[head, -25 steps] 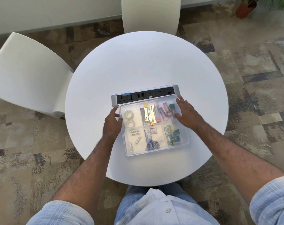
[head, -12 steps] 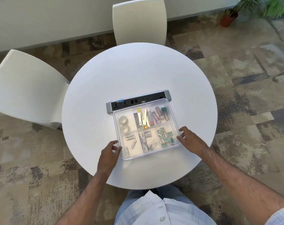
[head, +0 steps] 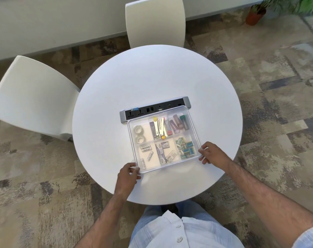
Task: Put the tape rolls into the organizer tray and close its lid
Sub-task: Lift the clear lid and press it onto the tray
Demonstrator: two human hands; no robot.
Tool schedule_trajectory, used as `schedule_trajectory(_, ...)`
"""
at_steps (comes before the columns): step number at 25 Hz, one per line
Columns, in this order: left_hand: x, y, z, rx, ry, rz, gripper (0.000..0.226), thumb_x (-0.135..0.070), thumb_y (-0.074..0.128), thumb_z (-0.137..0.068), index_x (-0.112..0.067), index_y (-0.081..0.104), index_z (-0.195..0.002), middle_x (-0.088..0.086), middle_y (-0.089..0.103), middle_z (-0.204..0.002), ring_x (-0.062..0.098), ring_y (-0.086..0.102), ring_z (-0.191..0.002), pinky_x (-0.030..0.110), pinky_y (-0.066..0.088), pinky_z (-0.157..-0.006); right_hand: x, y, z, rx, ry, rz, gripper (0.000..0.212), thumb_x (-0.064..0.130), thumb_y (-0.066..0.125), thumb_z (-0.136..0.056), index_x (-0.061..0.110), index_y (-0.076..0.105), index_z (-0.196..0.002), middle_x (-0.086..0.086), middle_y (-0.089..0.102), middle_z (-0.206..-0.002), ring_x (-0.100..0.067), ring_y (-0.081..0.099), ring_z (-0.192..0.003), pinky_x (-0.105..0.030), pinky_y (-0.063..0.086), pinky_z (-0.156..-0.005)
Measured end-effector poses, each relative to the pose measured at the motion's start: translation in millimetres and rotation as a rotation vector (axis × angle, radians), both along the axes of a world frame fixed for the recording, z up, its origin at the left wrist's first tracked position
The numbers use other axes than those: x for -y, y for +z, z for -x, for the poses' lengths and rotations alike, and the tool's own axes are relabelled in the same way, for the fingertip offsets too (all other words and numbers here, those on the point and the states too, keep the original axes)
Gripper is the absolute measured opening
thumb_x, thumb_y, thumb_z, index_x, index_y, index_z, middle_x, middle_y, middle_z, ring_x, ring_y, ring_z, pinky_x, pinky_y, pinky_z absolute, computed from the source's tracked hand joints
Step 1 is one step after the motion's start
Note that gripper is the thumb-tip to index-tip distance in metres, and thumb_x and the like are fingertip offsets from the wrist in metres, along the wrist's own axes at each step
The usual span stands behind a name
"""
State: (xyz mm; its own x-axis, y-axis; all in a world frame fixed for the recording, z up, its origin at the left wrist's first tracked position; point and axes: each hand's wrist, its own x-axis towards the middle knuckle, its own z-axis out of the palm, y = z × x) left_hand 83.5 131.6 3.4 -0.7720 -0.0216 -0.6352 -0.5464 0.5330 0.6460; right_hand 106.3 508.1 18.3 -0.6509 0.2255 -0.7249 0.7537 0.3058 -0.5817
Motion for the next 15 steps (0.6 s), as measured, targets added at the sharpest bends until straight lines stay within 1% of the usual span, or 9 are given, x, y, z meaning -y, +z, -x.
schedule_trajectory(3,-2.3,1.5,-0.8,0.031,0.036,-0.036,0.017,-0.024,0.059,-0.106,-0.020,0.060,-0.123,0.003,0.074,-0.102,0.019,0.078,-0.080,0.026,0.062,-0.065,1.2,2.3,2.5,0.034,-0.053,0.060,0.013,0.017,0.056,-0.104,0.005,0.050,-0.104,-0.024,0.074,-0.088,-0.026,0.062,-0.059,-0.029,0.040,-0.054)
schedule_trajectory(6,-3.1,-0.9,-2.0,0.033,0.056,-0.045,0.015,-0.024,0.058,-0.106,-0.021,0.060,-0.121,0.005,0.074,-0.104,0.018,0.078,-0.079,0.027,0.062,-0.065,0.1,2.4,2.1,0.043,-0.055,0.060,0.017,0.017,0.056,-0.104,0.002,0.050,-0.108,-0.022,0.074,-0.087,-0.026,0.062,-0.061,-0.030,0.041,-0.054)
schedule_trajectory(8,-2.3,-1.4,0.1,0.040,0.021,-0.030,0.016,-0.025,0.058,-0.106,-0.022,0.058,-0.122,0.006,0.073,-0.107,0.016,0.077,-0.081,0.030,0.064,-0.069,-1.5,1.8,3.3,0.044,-0.029,0.048,0.022,0.019,0.058,-0.103,0.000,0.051,-0.111,-0.024,0.074,-0.094,-0.025,0.063,-0.065,-0.031,0.043,-0.057)
schedule_trajectory(10,-2.8,-0.6,1.7,0.051,-0.044,-0.015,0.026,-0.029,0.065,-0.102,-0.025,0.053,-0.124,0.003,0.071,-0.108,0.015,0.075,-0.086,0.035,0.063,-0.076,-3.6,1.5,3.6,0.050,0.051,0.031,0.030,0.026,0.066,-0.098,0.006,0.051,-0.114,-0.022,0.072,-0.100,-0.023,0.065,-0.071,-0.033,0.047,-0.061)
schedule_trajectory(11,-3.8,0.8,2.1,0.056,-0.081,-0.002,0.034,-0.032,0.070,-0.098,-0.028,0.050,-0.125,0.000,0.069,-0.107,0.014,0.074,-0.090,0.034,0.062,-0.077,-4.0,1.7,3.2,0.055,0.106,0.022,0.037,0.032,0.071,-0.094,0.011,0.050,-0.115,-0.017,0.069,-0.100,-0.022,0.067,-0.074,-0.032,0.049,-0.061)
schedule_trajectory(13,-7.1,3.4,2.0,0.054,-0.119,0.025,0.046,-0.037,0.078,-0.092,-0.032,0.046,-0.125,-0.006,0.066,-0.106,0.011,0.070,-0.094,0.025,0.055,-0.073,-2.7,1.3,1.1,0.061,0.181,-0.014,0.051,0.042,0.080,-0.085,0.019,0.048,-0.116,-0.012,0.064,-0.096,-0.019,0.069,-0.076,-0.031,0.053,-0.061)
schedule_trajectory(15,-9.7,2.6,0.8,0.044,-0.125,0.045,0.050,-0.036,0.079,-0.090,-0.031,0.045,-0.127,-0.009,0.065,-0.105,0.008,0.068,-0.094,0.021,0.050,-0.069,-1.1,-2.4,-0.5,0.059,0.190,-0.046,0.056,0.046,0.083,-0.080,0.020,0.048,-0.116,-0.012,0.065,-0.096,-0.018,0.070,-0.076,-0.033,0.055,-0.063)
